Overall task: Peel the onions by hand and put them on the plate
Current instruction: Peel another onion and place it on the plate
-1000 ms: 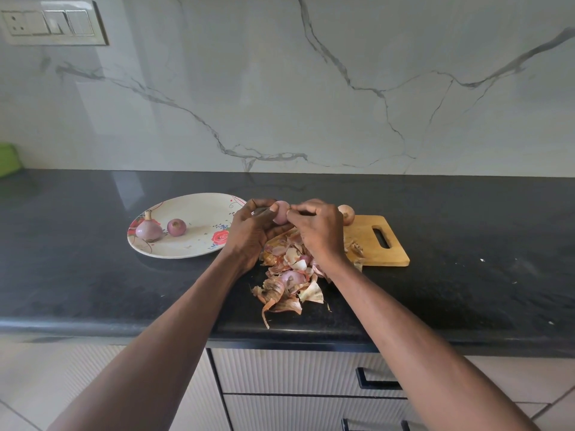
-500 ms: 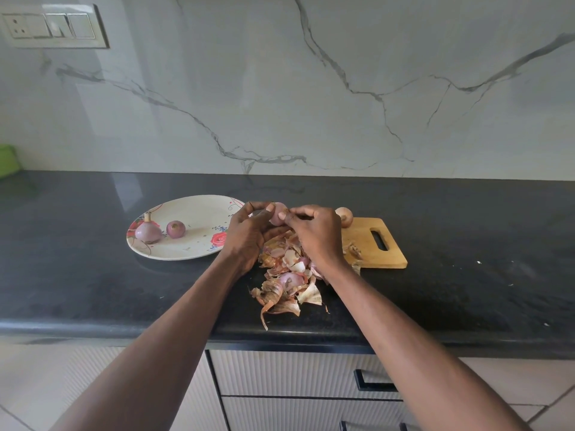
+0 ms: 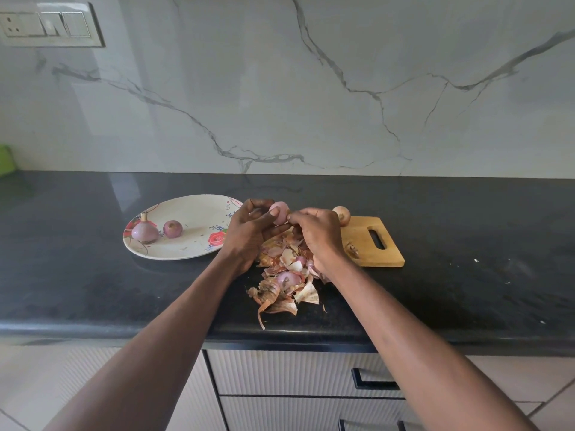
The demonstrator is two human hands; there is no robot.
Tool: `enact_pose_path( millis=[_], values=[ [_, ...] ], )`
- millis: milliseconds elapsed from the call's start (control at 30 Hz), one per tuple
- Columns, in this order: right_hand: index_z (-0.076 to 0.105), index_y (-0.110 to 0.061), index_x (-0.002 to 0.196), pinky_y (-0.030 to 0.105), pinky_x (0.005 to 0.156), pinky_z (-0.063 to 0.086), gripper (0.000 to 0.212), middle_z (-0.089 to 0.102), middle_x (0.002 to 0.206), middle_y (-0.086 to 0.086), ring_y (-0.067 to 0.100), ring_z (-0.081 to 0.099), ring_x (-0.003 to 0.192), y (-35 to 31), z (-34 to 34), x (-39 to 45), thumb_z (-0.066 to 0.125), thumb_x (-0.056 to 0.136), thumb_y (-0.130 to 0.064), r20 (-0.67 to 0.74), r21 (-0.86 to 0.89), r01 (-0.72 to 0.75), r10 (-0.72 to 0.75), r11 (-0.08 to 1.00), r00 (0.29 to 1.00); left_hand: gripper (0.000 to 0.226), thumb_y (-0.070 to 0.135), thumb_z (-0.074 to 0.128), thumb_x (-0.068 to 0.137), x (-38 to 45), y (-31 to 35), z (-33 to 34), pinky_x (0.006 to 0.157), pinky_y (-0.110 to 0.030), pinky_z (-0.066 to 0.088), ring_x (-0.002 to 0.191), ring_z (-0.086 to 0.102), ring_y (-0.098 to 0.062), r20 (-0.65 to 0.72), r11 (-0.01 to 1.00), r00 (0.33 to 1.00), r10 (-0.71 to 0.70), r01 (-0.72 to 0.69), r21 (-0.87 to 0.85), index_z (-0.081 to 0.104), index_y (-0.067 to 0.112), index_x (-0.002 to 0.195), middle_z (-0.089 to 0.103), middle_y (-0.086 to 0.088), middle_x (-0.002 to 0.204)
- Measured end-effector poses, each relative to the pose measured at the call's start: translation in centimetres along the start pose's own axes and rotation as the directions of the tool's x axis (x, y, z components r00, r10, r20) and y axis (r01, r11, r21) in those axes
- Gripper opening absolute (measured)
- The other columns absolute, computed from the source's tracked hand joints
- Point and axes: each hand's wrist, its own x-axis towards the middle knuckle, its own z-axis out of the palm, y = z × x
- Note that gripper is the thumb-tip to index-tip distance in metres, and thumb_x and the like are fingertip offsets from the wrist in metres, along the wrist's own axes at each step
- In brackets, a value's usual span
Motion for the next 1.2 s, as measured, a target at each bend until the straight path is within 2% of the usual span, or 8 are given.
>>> enact_pose_path(
  millis=[133, 333, 433, 633, 733, 867, 1067, 1200],
  values=[
    [0.066, 0.0, 0.063, 0.027, 0.047, 0.039, 0.024, 0.059, 0.054, 0.01, 0.013, 0.049, 0.051, 0.1, 0.0, 0.1, 0.069, 0.083, -0.012, -0.093, -0.026, 0.059, -0.061, 0.998, 0.994, 0.027, 0.011, 0.067, 0.086, -0.1, 0.5, 0.2, 0.075, -0.036, 0.064, 0.093, 0.072, -0.039, 0.001, 0.996, 0.999, -0.05, 0.05, -0.073, 0.056, 0.0, 0.108, 0.066, -0.027, 0.11],
    [0.076, -0.008, 0.096, 0.007, 0.053, 0.043, 0.011, 0.069, 0.08, -0.004, -0.003, 0.055, 0.062, 0.3, -0.4, 0.5, 0.067, 0.091, -0.011, -0.069, -0.113, 0.164, -0.173, 0.98, 0.983, 0.017, 0.01, 0.058, 0.097, 0.0, 0.6, -0.1, 0.068, -0.029, 0.062, 0.093, 0.069, -0.037, -0.004, 0.994, 0.997, -0.072, 0.071, -0.088, 0.061, -0.001, 0.109, 0.065, -0.025, 0.113],
    [0.078, -0.009, 0.086, 0.017, 0.052, 0.049, 0.022, 0.072, 0.072, -0.002, 0.004, 0.063, 0.058, 0.2, -0.3, 0.2, 0.075, 0.087, -0.031, -0.013, -0.144, 0.228, -0.232, 0.963, 0.973, 0.027, 0.01, 0.066, 0.086, -0.1, 0.9, -0.1, 0.07, -0.027, 0.061, 0.086, 0.072, -0.025, 0.005, 0.99, 0.999, -0.043, 0.043, -0.135, 0.066, -0.001, 0.111, 0.072, -0.018, 0.103],
    [0.072, -0.007, 0.081, 0.046, 0.066, 0.062, 0.007, 0.074, 0.078, 0.01, 0.024, 0.073, 0.071, 0.3, 0.0, 0.5, 0.069, 0.088, -0.006, 0.067, -0.062, 0.08, -0.076, 0.995, 0.995, 0.045, 0.004, 0.077, 0.071, -0.1, 0.8, -0.1, 0.077, -0.031, 0.059, 0.094, 0.072, -0.026, -0.021, 0.997, 0.999, -0.038, 0.037, -0.071, 0.064, -0.002, 0.114, 0.074, -0.016, 0.104],
    [0.073, -0.015, 0.1, 0.032, 0.067, 0.061, 0.022, 0.076, 0.091, 0.003, 0.014, 0.071, 0.077, 0.4, 0.0, 0.6, 0.062, 0.088, 0.0, 0.007, -0.125, 0.123, -0.123, 0.985, 0.992, 0.042, 0.004, 0.08, 0.066, 0.0, 0.6, -0.1, 0.09, -0.038, 0.056, 0.102, 0.071, -0.028, -0.019, 0.999, 0.999, -0.033, 0.033, 0.022, 0.07, 0.004, 0.107, 0.075, -0.014, 0.105],
    [0.079, -0.011, 0.085, 0.027, 0.063, 0.052, 0.017, 0.075, 0.078, 0.003, 0.014, 0.068, 0.07, 0.3, -0.5, 0.8, 0.071, 0.091, -0.025, -0.078, -0.161, 0.185, -0.199, 0.97, 0.977, 0.044, 0.008, 0.081, 0.068, 0.2, 0.6, -0.6, 0.093, -0.045, 0.057, 0.104, 0.071, -0.03, -0.025, 0.997, 0.999, -0.042, 0.043, 0.069, 0.073, 0.008, 0.111, 0.074, -0.014, 0.113],
    [0.077, -0.011, 0.098, 0.022, 0.072, 0.057, 0.01, 0.074, 0.085, -0.003, 0.009, 0.07, 0.08, 0.1, -0.7, 0.8, 0.071, 0.09, -0.014, -0.039, -0.111, 0.273, -0.279, 0.955, 0.96, 0.058, -0.001, 0.082, 0.076, -0.2, -0.1, -0.4, 0.079, -0.033, 0.061, 0.096, 0.072, -0.023, -0.018, 0.94, 0.998, 0.067, -0.057, 0.337, 0.062, 0.005, 0.13, 0.07, -0.013, 0.117],
    [0.077, -0.009, 0.097, 0.011, 0.064, 0.049, 0.018, 0.074, 0.086, -0.003, -0.001, 0.067, 0.075, -0.2, -0.8, 0.7, 0.077, 0.085, -0.022, 0.085, -0.165, 0.325, -0.315, 0.931, 0.945, 0.049, 0.001, 0.086, 0.073, -0.1, -0.4, -0.7, 0.091, -0.044, 0.06, 0.101, 0.072, -0.028, 0.008, 0.88, 0.993, 0.118, -0.108, 0.462, 0.068, 0.008, 0.118, 0.075, -0.011, 0.106]
  ],
)
